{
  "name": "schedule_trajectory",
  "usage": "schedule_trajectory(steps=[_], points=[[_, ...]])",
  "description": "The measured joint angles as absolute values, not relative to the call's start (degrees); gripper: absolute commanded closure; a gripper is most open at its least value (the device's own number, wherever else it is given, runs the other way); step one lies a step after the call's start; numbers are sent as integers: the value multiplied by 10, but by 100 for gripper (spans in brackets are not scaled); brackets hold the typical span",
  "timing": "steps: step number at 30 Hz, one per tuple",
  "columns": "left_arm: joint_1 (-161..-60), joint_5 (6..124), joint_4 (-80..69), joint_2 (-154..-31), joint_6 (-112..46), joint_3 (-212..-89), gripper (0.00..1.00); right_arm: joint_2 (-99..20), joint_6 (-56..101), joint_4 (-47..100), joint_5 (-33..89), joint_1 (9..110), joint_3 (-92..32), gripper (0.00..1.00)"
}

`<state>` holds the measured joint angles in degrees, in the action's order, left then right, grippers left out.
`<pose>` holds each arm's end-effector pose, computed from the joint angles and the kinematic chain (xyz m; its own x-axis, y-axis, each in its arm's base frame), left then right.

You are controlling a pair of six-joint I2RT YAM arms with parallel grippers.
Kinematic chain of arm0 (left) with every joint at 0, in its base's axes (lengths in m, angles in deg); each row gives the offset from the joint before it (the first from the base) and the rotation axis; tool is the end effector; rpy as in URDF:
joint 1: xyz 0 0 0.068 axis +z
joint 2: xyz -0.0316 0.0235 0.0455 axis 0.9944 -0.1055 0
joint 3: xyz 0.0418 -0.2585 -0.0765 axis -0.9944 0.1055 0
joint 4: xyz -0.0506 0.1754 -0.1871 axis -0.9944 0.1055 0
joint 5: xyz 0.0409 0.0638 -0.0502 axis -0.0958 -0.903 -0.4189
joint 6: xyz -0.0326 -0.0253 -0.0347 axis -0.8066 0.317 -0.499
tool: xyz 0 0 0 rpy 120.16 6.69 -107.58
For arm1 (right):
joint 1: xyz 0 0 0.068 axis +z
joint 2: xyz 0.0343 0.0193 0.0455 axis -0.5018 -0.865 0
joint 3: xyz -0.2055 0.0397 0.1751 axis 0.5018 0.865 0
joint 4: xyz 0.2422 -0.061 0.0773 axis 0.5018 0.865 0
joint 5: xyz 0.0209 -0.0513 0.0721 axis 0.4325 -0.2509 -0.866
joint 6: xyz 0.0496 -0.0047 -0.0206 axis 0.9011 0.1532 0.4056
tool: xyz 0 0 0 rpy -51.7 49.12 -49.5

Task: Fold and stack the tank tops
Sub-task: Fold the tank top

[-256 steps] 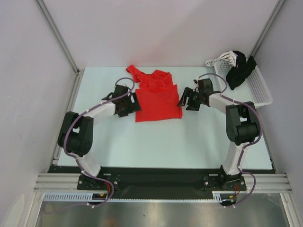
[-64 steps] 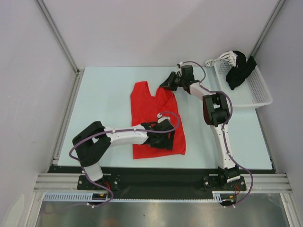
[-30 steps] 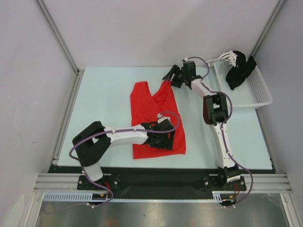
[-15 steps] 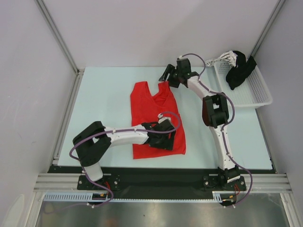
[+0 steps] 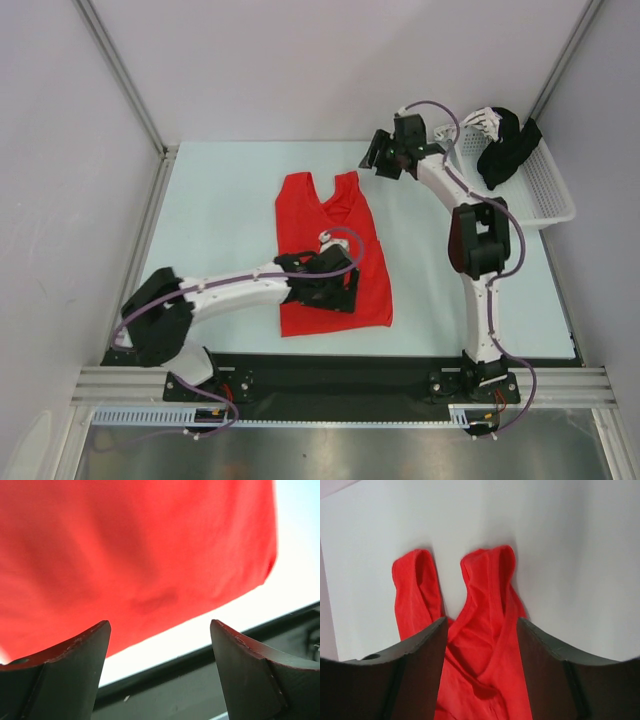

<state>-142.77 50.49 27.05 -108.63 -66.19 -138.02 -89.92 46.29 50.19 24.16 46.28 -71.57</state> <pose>0.1675 -0.2694 0.2000 -0.9095 0.1448 -0.3898 0.2575 0.9322 -0.2545 0.5092 0.1550 0.2414 -0.7310 0.3097 -0.6080 -0.0583 0.8594 0.5079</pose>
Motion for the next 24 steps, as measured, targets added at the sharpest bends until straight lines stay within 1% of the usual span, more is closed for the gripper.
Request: schedule_trajectory(steps=[1,3,6,9,11,13,16,18,24], points=[[-1421,501,279,-1060,-661,-1375,12,-871,458,495,239,461,-677,46],[-1402,487,298,-1001,-660,-1364,12,-810,450,492,234,460,-596,49],[-1374,471,314,-923,-660,-1340,15,-710,443,472,227,461,-465,50],[-1341,468,309,-853,-663,-1271,17,-601,441,463,226,472,-322,48],[-1320,472,310,-821,-668,-1213,18,-536,441,462,232,493,-239,43],[-1298,480,309,-787,-679,-1148,18,-481,439,463,241,524,-167,41],[-1277,489,318,-733,-695,-1085,18,-414,440,479,254,569,-83,39],[-1271,495,317,-710,-702,-1066,19,-371,444,490,260,591,-37,38],[-1269,525,281,-701,-716,-1023,26,-265,475,520,286,632,65,37]])
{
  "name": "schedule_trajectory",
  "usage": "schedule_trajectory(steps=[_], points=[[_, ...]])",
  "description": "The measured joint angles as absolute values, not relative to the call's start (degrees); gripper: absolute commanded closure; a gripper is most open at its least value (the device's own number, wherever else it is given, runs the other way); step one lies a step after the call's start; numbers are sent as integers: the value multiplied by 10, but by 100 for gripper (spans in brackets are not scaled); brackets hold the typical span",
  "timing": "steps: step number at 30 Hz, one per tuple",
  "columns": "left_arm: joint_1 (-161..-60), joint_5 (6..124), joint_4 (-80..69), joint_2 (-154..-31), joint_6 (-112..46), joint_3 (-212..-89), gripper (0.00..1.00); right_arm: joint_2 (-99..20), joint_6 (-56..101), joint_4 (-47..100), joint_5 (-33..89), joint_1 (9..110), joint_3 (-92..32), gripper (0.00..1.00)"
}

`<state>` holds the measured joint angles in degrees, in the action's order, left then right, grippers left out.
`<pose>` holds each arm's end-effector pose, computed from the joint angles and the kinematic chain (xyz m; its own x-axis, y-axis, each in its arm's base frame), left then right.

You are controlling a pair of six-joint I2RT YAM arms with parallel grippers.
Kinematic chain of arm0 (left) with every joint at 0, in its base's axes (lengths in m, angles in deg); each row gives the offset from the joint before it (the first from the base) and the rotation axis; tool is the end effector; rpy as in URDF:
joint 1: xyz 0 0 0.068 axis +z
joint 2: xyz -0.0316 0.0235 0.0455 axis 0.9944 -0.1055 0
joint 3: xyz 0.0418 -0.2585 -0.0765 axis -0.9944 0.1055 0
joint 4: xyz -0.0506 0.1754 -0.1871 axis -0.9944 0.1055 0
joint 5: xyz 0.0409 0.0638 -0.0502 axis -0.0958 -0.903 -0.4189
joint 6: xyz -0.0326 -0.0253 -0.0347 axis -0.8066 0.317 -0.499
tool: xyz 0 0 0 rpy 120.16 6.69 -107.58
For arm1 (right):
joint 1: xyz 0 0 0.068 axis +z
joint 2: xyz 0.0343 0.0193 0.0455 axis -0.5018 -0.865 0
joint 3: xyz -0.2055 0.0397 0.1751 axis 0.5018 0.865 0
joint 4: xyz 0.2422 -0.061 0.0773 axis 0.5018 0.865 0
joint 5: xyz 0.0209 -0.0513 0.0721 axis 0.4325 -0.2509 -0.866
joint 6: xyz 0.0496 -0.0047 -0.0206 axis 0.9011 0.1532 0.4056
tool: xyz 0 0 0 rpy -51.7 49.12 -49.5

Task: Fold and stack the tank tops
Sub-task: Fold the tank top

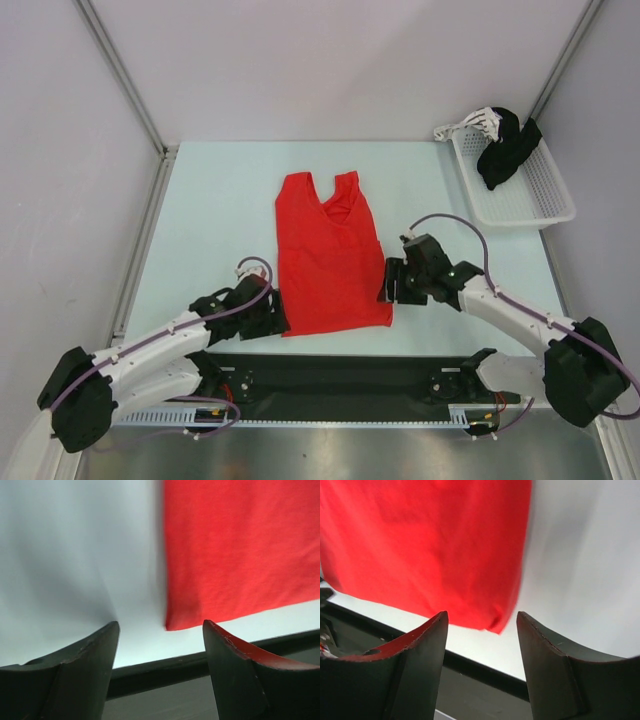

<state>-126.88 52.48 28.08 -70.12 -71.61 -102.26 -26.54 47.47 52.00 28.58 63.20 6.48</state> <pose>0.1172 -0.1055 0.1607 -0.9124 -0.2012 -0.3564 -0.0782 0.9404 -0.3309 0.1882 0.1280 0.2029 -0.9009 0.0395 -0.4322 -0.1475 0.9087 0.3905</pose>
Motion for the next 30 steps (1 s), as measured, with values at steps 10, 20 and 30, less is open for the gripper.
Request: schedule_trajectory(steps=[10,20,30], points=[[-1269,585,174,-730,-733,-1001,35,-221,523,527,284,653,168,45],[-1269,605,121,-751,-744,-986,50,-244,536,479,269,675,180,53],[-1269,593,138,-744,-747,-984,61,-295,539,487,335,711,145,100]])
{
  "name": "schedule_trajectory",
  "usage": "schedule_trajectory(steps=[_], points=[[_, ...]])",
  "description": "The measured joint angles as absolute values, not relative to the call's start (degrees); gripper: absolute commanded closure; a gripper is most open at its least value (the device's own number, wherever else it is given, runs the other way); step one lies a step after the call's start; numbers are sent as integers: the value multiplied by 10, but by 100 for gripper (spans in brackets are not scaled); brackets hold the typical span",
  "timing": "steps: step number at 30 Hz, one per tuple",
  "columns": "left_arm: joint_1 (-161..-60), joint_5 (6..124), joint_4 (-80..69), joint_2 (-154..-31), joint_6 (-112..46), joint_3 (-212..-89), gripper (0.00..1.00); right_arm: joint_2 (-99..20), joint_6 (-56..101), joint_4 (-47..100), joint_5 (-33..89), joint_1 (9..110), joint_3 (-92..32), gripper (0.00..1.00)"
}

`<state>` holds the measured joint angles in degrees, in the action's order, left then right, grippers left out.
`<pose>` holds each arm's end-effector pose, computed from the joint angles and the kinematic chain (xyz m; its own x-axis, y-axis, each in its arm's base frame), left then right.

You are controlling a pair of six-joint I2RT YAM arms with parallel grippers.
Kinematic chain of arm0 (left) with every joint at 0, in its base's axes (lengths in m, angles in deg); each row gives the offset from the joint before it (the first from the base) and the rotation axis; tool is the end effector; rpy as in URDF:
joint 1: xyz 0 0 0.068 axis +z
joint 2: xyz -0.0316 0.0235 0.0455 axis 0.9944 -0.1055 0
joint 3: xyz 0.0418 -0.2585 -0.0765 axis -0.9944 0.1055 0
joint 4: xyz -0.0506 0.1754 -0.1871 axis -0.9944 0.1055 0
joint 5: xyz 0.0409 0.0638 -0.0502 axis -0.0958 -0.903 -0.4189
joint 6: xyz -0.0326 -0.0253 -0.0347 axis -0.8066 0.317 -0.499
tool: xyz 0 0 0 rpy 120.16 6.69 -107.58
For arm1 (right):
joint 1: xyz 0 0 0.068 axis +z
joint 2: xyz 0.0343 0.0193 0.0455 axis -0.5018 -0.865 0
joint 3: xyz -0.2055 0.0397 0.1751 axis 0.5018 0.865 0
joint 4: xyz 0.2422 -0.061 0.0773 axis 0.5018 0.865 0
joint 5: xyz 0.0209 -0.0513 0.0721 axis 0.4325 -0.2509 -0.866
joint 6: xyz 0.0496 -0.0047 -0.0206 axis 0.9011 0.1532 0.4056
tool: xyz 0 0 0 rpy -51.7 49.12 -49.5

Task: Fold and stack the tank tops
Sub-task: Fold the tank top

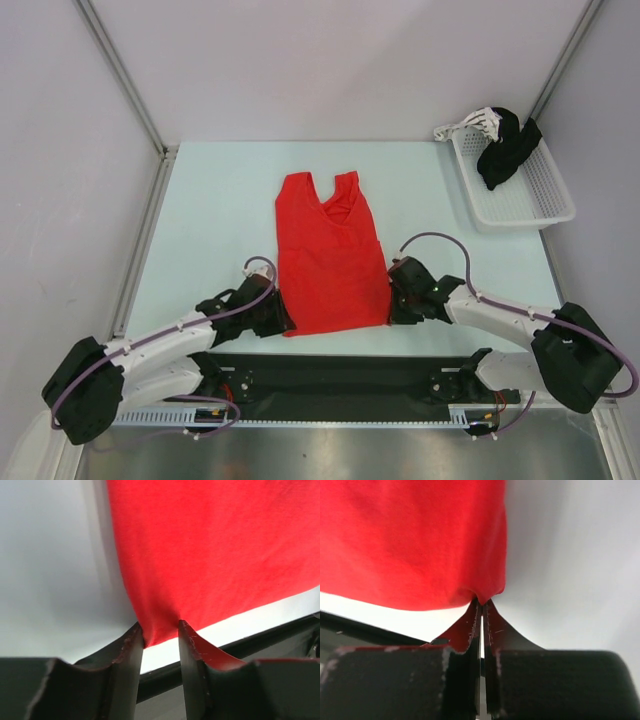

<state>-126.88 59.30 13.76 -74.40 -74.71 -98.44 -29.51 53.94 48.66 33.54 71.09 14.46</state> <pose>0.1247 -0.1183 0.1446 -0.9190 -0.2422 -0.3110 -0.0661 0.8725 -0.4841 0.1585 0.1395 0.1549 -0.9409 0.0051 -0.3387 -0.1075 0.9437 0.3129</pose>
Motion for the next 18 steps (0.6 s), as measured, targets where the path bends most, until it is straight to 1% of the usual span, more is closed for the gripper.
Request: schedule_trajectory(steps=[2,5,6,8,9,10,11,12,14,16,18], points=[[-1269,581,154,-735,-747,-984,65,-294,540,515,373,725,131,100],[-1269,566,179,-722,-747,-984,65,-291,544,550,419,743,118,100],[-1269,563,185,-718,-747,-984,65,-290,546,561,431,748,114,98],[-1269,560,192,-715,-748,-984,58,-290,548,573,447,756,108,91],[-1269,559,193,-715,-747,-984,55,-290,549,579,453,759,106,86],[-1269,559,193,-715,-747,-984,48,-290,552,583,459,762,105,83],[-1271,559,193,-715,-747,-984,44,-290,553,587,463,763,104,79],[-1271,560,191,-715,-748,-985,43,-290,555,591,467,765,104,73],[-1273,560,187,-717,-751,-987,43,-290,558,598,471,766,104,67],[-1273,562,182,-720,-751,-988,44,-290,557,601,472,766,104,65],[-1276,565,177,-724,-751,-988,44,-290,556,600,472,766,104,66]])
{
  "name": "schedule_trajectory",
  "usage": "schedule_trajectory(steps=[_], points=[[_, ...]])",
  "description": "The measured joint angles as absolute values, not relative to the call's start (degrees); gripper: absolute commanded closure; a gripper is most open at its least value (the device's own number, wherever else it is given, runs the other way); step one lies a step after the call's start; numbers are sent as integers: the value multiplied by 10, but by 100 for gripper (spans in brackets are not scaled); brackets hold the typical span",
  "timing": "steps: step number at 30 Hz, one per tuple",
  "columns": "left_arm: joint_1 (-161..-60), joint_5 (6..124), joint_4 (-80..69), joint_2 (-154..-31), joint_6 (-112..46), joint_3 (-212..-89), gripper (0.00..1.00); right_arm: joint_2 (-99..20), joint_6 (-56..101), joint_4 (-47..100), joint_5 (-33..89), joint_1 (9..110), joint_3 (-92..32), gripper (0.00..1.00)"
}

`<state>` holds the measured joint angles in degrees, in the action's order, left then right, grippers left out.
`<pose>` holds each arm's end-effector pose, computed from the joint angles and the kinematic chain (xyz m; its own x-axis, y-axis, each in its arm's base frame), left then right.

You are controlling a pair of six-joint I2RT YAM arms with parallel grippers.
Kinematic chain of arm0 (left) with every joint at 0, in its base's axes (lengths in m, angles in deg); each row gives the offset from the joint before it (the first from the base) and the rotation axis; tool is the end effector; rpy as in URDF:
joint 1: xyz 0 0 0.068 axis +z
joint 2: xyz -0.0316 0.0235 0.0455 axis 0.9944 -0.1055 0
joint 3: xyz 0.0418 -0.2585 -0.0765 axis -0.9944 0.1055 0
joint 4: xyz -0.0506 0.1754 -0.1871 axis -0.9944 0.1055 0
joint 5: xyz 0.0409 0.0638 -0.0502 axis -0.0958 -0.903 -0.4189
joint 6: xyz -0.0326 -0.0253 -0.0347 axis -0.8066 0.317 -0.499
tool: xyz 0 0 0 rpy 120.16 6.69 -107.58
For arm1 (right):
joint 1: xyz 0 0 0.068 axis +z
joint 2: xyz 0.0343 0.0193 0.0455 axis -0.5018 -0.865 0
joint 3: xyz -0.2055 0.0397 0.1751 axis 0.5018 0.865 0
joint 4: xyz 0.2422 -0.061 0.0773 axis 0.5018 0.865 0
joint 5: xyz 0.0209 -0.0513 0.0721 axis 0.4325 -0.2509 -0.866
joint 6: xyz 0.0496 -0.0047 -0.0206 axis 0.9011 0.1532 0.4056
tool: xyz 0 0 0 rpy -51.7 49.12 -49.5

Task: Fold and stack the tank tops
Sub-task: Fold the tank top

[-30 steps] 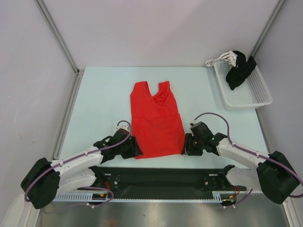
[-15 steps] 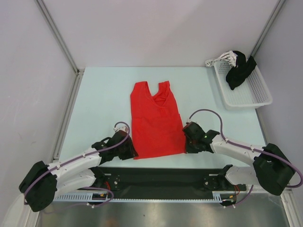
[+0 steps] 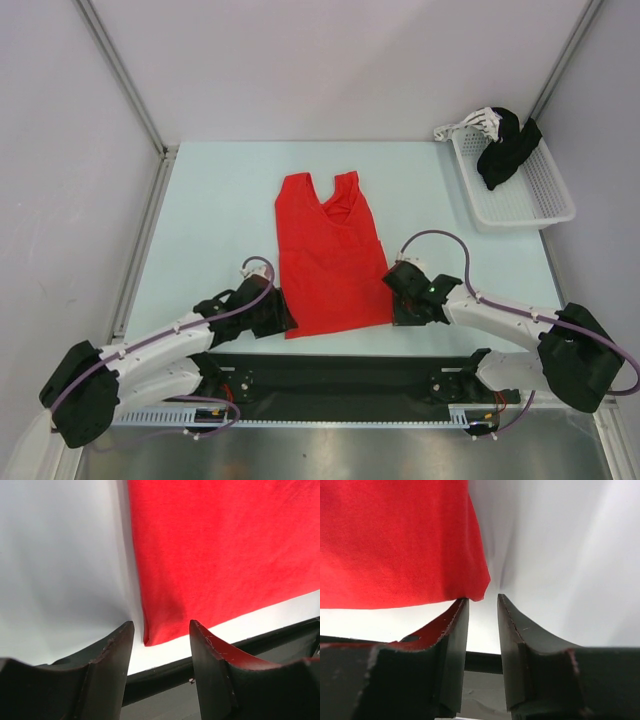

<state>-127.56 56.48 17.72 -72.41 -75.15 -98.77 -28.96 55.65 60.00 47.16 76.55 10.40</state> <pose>0.1200 -0.1142 0.1472 -0.9123 -0.2478 -0.3260 -0.0839 0.8923 -0.4436 0.1463 0.1436 0.1680 -0.9200 -0.0506 -0.3886 -0.0909 0.9921 0.0860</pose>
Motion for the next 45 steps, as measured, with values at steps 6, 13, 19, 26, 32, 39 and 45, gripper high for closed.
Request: schedule_trajectory(steps=[6,13,19,26,32,39,45], points=[[-1299,570,142,-752,-758,-989,47,-301,553,587,468,766,104,70],[-1323,575,78,-796,-791,-978,100,-316,544,569,456,768,105,100],[-1336,563,117,-758,-802,-974,100,-271,549,594,455,782,106,100],[-1356,552,273,-699,-802,-1007,100,-193,568,659,449,814,79,100],[-1333,538,373,-674,-775,-1113,100,-170,557,704,469,809,-14,100],[-1209,547,396,-707,-696,-1210,100,-219,497,708,461,748,-126,100],[-1130,562,376,-818,-634,-1330,100,-330,439,689,419,667,-250,100]])
